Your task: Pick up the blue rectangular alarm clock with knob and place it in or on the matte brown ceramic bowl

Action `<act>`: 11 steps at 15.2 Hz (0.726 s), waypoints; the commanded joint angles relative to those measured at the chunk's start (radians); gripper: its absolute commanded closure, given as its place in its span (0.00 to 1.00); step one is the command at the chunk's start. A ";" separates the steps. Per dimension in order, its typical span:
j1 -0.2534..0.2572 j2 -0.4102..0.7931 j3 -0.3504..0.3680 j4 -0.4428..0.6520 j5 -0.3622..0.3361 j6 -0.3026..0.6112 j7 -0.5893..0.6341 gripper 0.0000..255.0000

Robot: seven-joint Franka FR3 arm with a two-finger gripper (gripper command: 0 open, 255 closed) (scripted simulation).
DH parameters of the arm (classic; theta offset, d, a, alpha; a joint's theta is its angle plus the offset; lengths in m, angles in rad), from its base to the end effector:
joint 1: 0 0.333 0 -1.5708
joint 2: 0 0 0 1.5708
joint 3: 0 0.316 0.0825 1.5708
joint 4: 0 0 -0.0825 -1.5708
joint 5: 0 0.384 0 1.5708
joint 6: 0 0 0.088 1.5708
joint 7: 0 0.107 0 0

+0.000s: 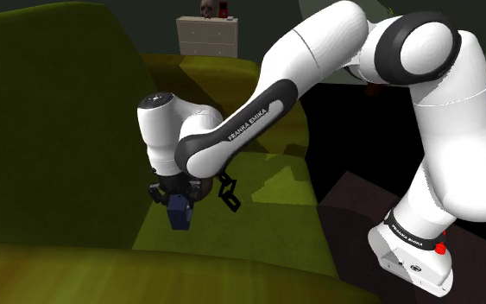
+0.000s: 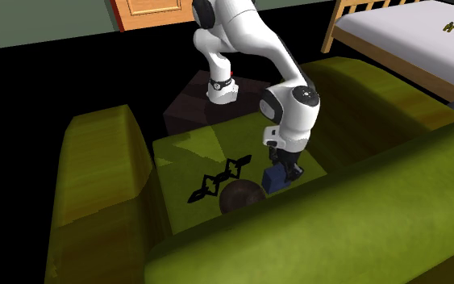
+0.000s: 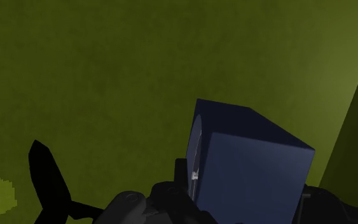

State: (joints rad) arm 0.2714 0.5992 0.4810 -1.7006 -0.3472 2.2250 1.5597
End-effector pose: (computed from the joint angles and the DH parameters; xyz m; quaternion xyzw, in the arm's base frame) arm 0.5213 0.4253 0.2771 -0.9448 0.3275 -0.0065 0.0015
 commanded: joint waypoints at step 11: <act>-0.019 -0.082 0.033 0.048 0.050 -0.122 -0.033 1.00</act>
State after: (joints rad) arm 0.2527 0.5209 0.5120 -1.6621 -0.3003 2.1153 1.5301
